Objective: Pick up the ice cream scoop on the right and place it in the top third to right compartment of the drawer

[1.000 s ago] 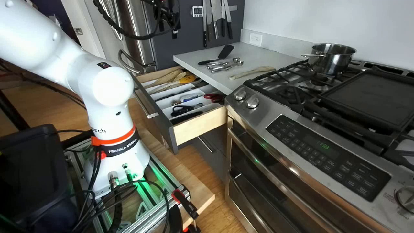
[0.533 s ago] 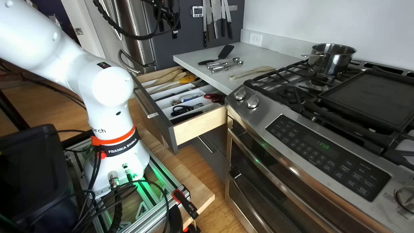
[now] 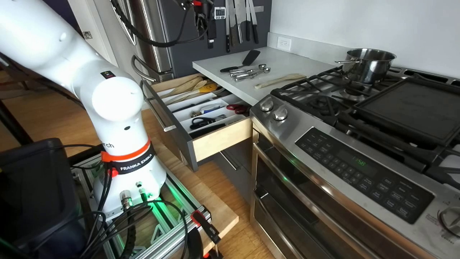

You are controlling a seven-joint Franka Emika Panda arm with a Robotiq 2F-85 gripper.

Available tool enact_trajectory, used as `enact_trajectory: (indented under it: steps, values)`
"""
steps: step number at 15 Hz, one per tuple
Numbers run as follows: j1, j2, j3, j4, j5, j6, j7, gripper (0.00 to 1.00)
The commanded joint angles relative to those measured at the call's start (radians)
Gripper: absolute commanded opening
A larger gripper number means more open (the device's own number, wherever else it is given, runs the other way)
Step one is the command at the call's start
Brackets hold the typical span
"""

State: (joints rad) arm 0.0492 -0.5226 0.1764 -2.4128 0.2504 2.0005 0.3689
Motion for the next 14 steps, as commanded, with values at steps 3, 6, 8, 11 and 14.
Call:
enact_trajectory:
  steps: [3,6,8,11,14]
  values:
    - [-0.081,0.211,0.004,0.141,-0.084,-0.015,0.181,1.0]
    - [-0.086,0.3,0.028,0.218,-0.183,-0.017,0.315,1.0]
    - [-0.058,0.264,-0.007,0.182,-0.167,-0.002,0.271,1.0]
    - [-0.05,0.288,-0.011,0.2,-0.175,-0.002,0.281,1.0]
    - [-0.051,0.281,-0.013,0.2,-0.174,-0.002,0.28,1.0]
